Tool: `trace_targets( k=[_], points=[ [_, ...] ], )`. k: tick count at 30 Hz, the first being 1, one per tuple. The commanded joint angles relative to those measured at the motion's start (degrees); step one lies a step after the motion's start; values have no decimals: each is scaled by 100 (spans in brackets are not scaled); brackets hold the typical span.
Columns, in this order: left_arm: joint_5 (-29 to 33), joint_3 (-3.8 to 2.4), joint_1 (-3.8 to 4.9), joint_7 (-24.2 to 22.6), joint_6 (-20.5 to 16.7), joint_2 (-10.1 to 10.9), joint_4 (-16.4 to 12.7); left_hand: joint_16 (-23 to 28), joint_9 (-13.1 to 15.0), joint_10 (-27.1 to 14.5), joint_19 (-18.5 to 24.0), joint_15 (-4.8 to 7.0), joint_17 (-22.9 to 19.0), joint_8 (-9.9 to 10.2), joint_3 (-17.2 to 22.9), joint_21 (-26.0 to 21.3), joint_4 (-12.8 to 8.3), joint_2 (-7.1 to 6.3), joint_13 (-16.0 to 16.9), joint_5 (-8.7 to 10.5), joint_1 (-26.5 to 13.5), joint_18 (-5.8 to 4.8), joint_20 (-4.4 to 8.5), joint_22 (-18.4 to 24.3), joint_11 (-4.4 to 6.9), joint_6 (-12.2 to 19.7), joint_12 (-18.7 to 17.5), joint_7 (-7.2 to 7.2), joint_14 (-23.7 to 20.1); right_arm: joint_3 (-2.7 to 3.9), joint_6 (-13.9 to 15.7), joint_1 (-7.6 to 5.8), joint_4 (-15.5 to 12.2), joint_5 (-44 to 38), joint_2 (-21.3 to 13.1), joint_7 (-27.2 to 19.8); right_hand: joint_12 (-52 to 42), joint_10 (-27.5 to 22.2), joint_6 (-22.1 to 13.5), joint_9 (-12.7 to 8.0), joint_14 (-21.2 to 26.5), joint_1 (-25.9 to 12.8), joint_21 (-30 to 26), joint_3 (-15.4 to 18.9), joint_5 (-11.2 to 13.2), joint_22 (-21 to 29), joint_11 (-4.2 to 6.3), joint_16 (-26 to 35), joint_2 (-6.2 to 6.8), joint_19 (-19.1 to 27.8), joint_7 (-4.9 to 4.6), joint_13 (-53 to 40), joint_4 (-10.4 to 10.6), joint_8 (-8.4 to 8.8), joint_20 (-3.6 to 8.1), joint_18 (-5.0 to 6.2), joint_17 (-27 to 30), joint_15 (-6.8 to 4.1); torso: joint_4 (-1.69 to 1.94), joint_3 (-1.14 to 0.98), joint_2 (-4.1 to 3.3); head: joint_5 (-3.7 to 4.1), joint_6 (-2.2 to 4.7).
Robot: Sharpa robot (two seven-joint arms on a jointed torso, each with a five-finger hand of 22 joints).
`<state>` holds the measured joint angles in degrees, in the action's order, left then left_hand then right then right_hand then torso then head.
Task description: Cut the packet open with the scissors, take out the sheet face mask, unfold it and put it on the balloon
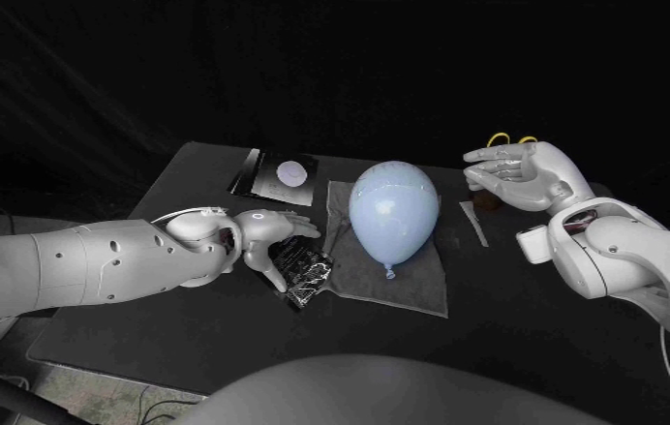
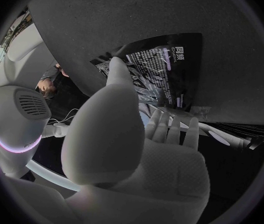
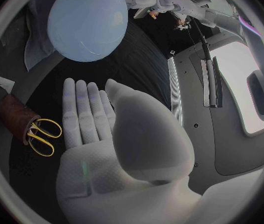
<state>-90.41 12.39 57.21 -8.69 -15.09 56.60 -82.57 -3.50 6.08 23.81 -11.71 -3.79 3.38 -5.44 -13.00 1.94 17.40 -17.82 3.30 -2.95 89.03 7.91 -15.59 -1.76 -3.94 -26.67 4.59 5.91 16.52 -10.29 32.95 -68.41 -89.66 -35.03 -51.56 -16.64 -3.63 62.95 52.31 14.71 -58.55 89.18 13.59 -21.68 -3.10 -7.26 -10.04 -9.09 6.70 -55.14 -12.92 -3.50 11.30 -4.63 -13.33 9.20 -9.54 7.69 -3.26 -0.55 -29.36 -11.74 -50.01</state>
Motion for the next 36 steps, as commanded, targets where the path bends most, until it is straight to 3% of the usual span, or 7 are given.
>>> trace_targets(
  k=[1, 3, 4, 9, 20, 30, 36],
  points=[
    [-260, 48, -50, 203, 381, -15, 26, -192, 193, 818, -233, -96, 123, -291, 149, 54, -6, 145, 90, -5, 125, 55, 17, -46, -171, -804, 212, 174, 569, 2, -89, 3, -3, -2, 4, -44, -7, 34, 13, 6, -30, -84, -34, -38, -17, 9, -2, 38, 5, -49, -99, -2, 10, -18, 11, 107, 10, -3, 1, 3, -2, -7, 1],
    [-270, 48, -50, 224, 374, -18, 37, -360, 336, 1477, -444, -188, 227, -515, 383, 118, -15, 381, 147, -40, 205, 137, 12, -81, -275, -1404, 367, 275, 1056, 2, -90, 4, -3, 0, 5, -45, -7, 34, 13, 6, -30, -84, -34, -38, -17, 9, -2, 38, 5, -49, -99, -2, 10, -18, 11, 107, 10, -3, 4, 1, -2, -6, 1],
    [-274, 48, -50, 236, 374, -18, 44, -446, 409, 1865, -581, -235, 284, -624, 551, 156, -25, 606, 150, 7, 252, 201, -2, -98, -319, -1705, 412, 315, 1327, 2, -90, 4, -2, 2, 6, -45, -7, 34, 13, 6, -30, -84, -34, -38, -17, 9, -2, 38, 5, -49, -99, -2, 10, -18, 11, 107, 10, -3, 3, 0, -1, -7, 1],
    [-290, 48, -50, 292, 378, -33, 84, -706, 476, 2395, -1122, -301, 452, -763, 854, 308, -54, 1019, 96, 20, 351, 271, -11, -168, -368, -1995, 405, 348, 2145, 2, -96, 6, -1, 5, 7, -46, -7, 34, 13, 6, -30, -84, -34, -38, -17, 9, -2, 38, 5, -49, -99, -2, 10, -18, 11, 107, 10, -3, 2, -2, 4, -16, 1],
    [-333, 49, -51, 294, 289, -49, 138, -813, 494, 2663, -1605, -288, 528, -793, 915, 438, -71, 1238, 41, 22, 476, 271, 39, -206, -348, -2116, 276, 314, 2562, 2, -104, 9, -7, 6, -1, -50, -8, 42, 19, 8, -36, -95, -37, -58, -20, 12, 3, 39, -3, -54, -94, -3, 4, -22, 13, 108, 10, -6, -2, -1, 0, -15, 1],
    [69, 47, -50, -211, -207, -11, 130, -951, 549, 3286, -2711, -329, 611, -957, 1110, 786, -83, 1572, 52, 19, 888, 279, 61, -324, -352, -2594, 275, 265, 3045, 2, -108, 10, -4, 6, 11, -51, -8, 42, 19, 8, -36, -95, -37, -58, -20, 12, 3, 39, -3, -54, -94, -3, 4, -22, 13, 108, 10, -6, -1, 4, -1, -14, 1],
    [483, 42, -45, -560, -388, 60, 94, -943, 532, 3348, -2777, -363, 618, -935, 1120, 801, -71, 1595, 38, 19, 901, 271, 44, -316, -393, -2622, 222, 281, 3090, 2, -112, 10, 3, 6, 25, -52, -8, 46, 23, 9, -39, -98, -39, -72, -22, 14, 5, 40, -7, -56, -92, -3, -3, -24, 14, 108, 11, -7, 2, 0, -1, 7, 1]
  ],
)
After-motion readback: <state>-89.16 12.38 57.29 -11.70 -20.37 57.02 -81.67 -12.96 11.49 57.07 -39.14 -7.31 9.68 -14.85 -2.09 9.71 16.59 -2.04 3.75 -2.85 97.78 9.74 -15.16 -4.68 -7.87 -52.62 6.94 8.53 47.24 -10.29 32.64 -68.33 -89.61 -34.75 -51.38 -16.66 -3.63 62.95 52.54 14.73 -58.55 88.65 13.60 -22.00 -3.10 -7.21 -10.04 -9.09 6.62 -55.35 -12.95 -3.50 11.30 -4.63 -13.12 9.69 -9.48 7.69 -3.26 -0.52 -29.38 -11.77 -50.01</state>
